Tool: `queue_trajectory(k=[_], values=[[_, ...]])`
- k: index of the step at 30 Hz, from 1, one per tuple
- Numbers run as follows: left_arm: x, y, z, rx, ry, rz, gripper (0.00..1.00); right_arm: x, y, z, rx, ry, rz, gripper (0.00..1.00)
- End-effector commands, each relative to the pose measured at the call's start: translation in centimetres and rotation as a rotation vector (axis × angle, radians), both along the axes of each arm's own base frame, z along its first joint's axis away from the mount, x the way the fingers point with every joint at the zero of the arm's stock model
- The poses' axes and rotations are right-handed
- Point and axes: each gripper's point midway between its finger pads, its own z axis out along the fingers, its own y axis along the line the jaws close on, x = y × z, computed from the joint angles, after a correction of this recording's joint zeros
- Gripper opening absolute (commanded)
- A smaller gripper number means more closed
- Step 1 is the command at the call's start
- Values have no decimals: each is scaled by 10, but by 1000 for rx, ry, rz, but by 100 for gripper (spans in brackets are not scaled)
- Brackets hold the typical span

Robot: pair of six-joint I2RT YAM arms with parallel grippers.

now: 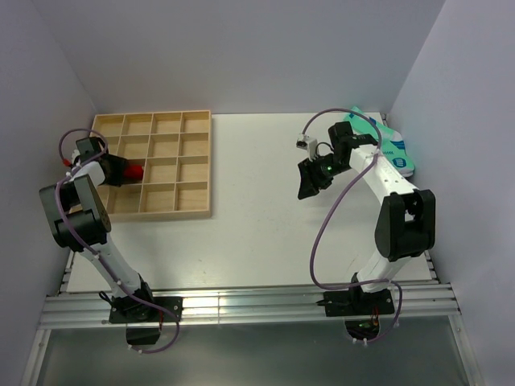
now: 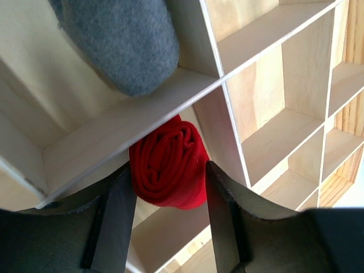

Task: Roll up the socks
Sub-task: Place the sock in the storage box.

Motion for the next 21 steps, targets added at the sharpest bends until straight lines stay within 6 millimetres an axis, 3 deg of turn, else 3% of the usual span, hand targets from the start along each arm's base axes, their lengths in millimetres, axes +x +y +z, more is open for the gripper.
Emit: queue_trajectory(k=[1,5,14,19,20,21], values=[[8,1,47,56,-81,-25,55,9,0,14,19,-42,14,56],[3,0,62,78,-96,-20,61,9,0,12,16,-41,19,57],[-22,-9,92,122,-128,-5,64,9,0,10,18,-39,19,59],[-35,-33,149,245,-219,-73,64,11,-3,14,12,-76,-2,60],[-37,-54,156,274,-225,-131,65,12,-3,16,11,-87,-8,60],[-41,-66,175,299,-269,-157,65,12,-5,17,8,-97,-16,61]])
